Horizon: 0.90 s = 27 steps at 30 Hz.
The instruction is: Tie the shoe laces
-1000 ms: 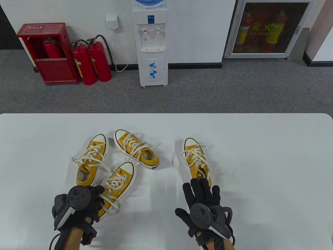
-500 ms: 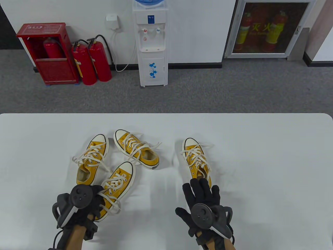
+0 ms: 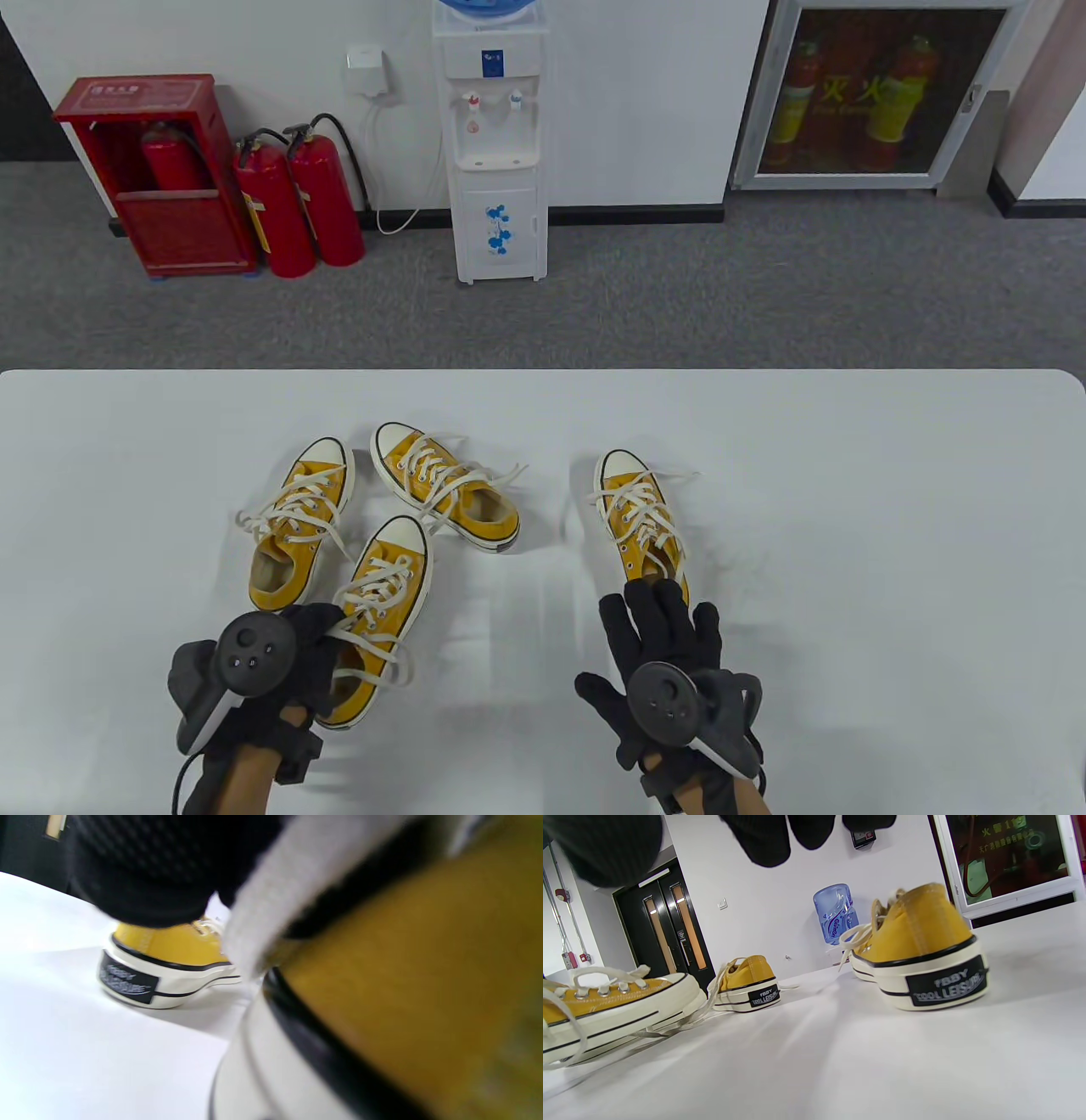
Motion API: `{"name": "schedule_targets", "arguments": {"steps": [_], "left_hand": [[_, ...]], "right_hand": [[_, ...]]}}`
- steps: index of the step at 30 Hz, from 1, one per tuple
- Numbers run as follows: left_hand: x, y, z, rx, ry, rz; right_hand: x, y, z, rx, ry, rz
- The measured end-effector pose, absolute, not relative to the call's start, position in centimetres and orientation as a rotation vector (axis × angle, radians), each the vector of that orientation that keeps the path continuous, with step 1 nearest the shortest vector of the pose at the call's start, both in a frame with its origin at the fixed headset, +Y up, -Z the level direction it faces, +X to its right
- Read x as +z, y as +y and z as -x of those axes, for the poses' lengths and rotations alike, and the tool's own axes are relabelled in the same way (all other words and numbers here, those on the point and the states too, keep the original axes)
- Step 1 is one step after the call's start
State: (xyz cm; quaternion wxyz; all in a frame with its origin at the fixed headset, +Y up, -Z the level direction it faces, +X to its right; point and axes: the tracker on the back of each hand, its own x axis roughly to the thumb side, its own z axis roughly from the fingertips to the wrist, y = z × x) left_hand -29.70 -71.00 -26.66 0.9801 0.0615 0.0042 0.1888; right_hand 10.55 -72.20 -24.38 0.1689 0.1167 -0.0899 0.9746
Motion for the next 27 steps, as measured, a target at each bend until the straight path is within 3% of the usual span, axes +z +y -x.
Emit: {"name": "schedule_targets", "arguments": {"steps": [13, 27], "left_hand": [[-25.3, -70.7, 25.3, 0.620, -0.178, -0.130], [-25.2, -73.2, 22.3, 0.554, -0.203, -0.021]], "right_hand": [[-24.4, -72.2, -10.7, 2.761, -0.272, -0.326], [-24.4, -72.3, -10.8, 2.762, -0.274, -0.322]]}}
